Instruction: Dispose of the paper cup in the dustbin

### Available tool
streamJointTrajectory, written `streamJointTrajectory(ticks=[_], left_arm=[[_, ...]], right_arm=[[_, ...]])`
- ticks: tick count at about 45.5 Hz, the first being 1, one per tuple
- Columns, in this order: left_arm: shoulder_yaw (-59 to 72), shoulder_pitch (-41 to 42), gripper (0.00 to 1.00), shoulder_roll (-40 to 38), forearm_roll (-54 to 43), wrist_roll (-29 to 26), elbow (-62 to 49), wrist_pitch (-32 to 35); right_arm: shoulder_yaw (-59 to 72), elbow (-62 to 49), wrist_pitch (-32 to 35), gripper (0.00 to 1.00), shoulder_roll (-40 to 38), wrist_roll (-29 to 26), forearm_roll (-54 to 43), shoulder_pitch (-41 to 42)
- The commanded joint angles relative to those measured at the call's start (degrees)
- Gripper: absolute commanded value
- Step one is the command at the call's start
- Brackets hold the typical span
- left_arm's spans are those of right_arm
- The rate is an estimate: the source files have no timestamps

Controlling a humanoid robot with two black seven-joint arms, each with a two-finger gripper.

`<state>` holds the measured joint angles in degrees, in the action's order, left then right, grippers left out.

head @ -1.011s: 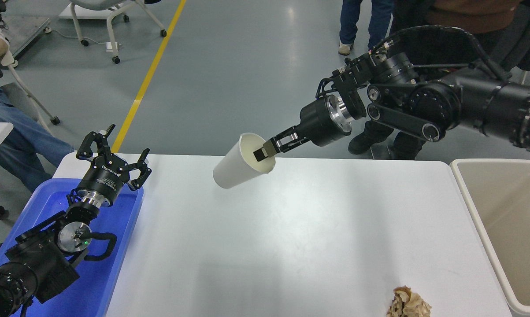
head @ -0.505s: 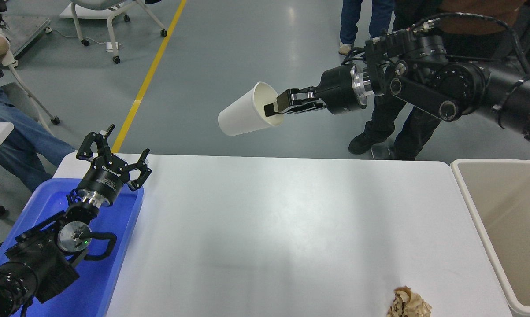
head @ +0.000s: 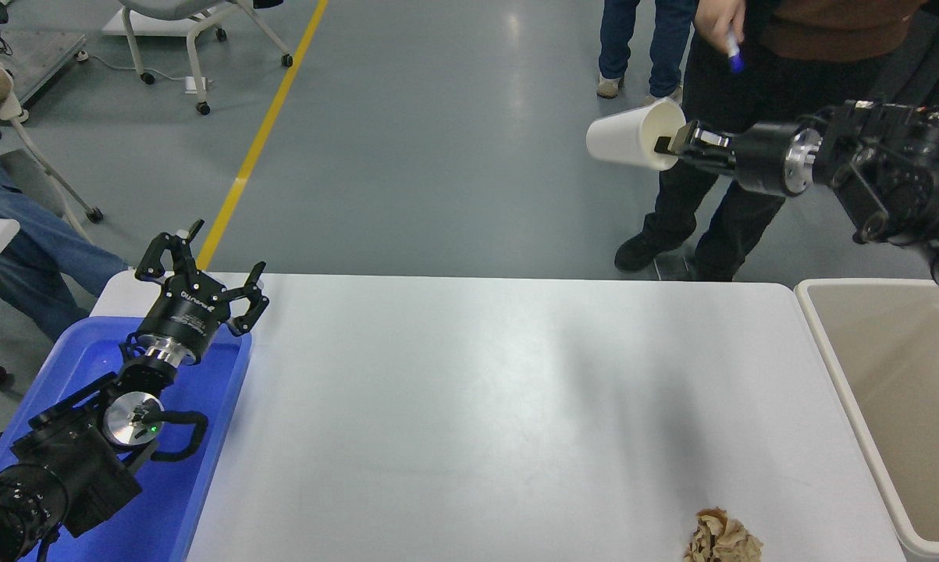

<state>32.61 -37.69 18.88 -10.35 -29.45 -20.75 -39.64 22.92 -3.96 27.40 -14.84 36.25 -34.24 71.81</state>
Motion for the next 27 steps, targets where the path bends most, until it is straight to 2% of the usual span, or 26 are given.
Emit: streamJointTrajectory(ticks=[1, 5, 11, 27], left_arm=[[0.0, 0.0, 1.00, 0.0, 0.1, 0.0, 0.0, 0.0], [0.0, 0.0, 1.00, 0.0, 0.1, 0.0, 0.0, 0.0], [0.0, 0.0, 1.00, 0.0, 0.0, 0.0, 0.1, 0.0], [0.0, 0.0, 1.00, 0.0, 0.1, 0.0, 0.0, 0.0]], right_arm=[[-4.2, -9.0, -2.8, 0.00, -4.0, -17.2, 7.3, -7.7], [-6.0, -9.0, -5.6, 0.00, -4.5, -24.1, 7.8, -8.5], [-7.4, -9.0, -9.7, 0.00, -4.8, -31.5, 7.9, -10.0], [-12.7, -9.0, -16.4, 0.00, -6.8, -42.5, 7.9, -14.9]])
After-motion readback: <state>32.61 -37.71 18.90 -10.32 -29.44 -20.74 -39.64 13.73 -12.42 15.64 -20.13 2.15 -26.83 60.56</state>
